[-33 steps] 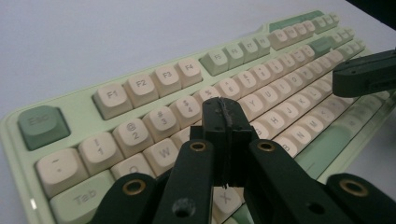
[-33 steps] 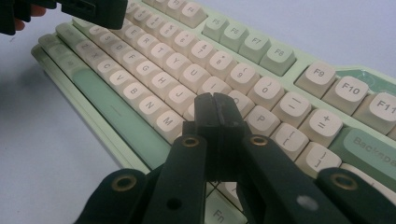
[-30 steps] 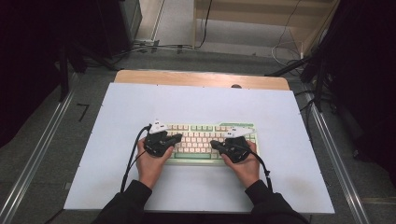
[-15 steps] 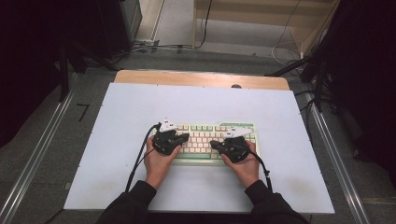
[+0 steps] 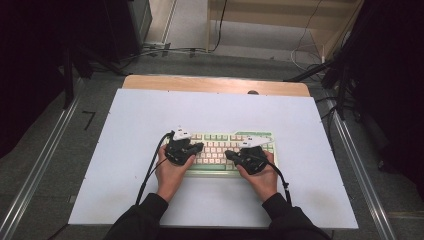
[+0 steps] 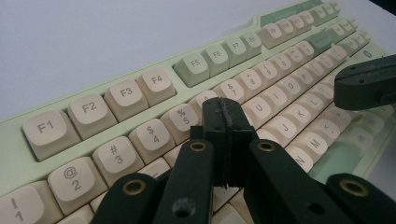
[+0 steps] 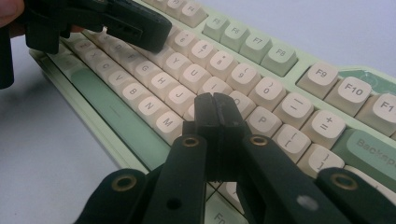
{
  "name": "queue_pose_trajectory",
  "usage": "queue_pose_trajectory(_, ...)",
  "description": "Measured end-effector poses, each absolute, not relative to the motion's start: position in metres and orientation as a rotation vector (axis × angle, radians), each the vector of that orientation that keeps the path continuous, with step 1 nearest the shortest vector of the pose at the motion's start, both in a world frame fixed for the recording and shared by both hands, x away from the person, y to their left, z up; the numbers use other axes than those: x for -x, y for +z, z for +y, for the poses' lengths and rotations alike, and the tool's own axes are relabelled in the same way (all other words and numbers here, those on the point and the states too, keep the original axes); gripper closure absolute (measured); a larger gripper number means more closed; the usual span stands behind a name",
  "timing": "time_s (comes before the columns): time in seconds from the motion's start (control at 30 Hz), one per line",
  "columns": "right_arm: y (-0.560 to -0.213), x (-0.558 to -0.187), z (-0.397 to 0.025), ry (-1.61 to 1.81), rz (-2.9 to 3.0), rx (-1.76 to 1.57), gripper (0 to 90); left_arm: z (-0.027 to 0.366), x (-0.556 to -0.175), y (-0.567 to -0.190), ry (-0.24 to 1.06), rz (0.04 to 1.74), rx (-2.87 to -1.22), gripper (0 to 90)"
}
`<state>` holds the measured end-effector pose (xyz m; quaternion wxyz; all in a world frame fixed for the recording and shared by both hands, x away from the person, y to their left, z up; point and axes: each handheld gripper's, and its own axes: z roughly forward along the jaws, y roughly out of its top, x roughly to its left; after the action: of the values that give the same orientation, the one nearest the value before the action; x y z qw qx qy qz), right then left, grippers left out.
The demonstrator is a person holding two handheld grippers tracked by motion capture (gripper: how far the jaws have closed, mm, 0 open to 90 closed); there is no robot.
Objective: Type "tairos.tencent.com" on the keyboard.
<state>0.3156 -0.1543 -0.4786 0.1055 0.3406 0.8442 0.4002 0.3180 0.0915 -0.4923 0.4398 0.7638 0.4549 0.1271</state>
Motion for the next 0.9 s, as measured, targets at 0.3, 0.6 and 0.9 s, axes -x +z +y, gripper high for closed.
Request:
queue_pose_trajectory(0.3, -0.4789, -0.3158, -0.1542, 1.179, 2.490, -1.003, 87.8, 0.0900, -0.3180, -0.4919, 0.320, 1.126, -1.906, 90.0)
queue_pose_trajectory(0.6, -0.4795, -0.3155, -0.1531, 1.179, 2.493, -1.003, 87.8, 0.0900, -0.3180, -0.4920, 0.319, 1.125, -1.909, 90.0)
queue_pose_trajectory(0.9, -0.4796, -0.3156, -0.1530, 1.180, 2.494, -1.003, 87.8, 0.0890, -0.3186, -0.4928, 0.325, 1.133, -1.934, 90.0)
